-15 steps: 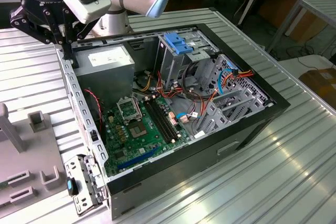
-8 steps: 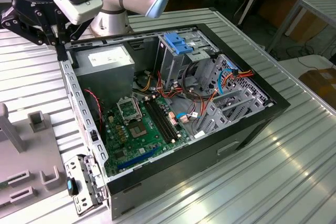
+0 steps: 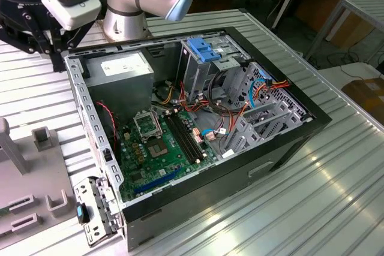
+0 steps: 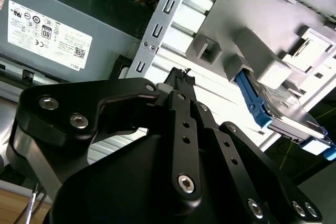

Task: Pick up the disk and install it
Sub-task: 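Reach for the disk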

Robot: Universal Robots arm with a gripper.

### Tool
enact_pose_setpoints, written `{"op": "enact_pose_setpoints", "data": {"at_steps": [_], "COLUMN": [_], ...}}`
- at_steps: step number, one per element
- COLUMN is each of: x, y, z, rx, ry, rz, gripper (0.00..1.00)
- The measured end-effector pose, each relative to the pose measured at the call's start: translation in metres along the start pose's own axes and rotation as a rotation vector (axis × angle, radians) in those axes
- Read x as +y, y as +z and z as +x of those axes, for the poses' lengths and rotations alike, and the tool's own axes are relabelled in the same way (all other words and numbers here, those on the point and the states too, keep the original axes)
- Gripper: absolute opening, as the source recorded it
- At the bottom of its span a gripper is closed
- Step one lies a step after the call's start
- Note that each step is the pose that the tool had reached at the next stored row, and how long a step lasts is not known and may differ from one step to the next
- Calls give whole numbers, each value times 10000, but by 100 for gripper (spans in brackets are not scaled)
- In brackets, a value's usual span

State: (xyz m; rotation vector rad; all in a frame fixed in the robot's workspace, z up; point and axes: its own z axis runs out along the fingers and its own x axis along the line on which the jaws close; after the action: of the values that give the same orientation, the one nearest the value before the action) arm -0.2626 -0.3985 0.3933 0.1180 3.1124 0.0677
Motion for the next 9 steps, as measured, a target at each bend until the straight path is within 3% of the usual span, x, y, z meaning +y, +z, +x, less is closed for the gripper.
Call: {"op": "enact_pose_setpoints", "data": {"at_steps": [3,7,9], "x": [22,70,133], "y": [-3,-3,-3], "z": [143,253,400], "rx": [0,1,1], "ry": [-2,0,0], "rz": [0,1,1], "gripper": [11,11,11]}}
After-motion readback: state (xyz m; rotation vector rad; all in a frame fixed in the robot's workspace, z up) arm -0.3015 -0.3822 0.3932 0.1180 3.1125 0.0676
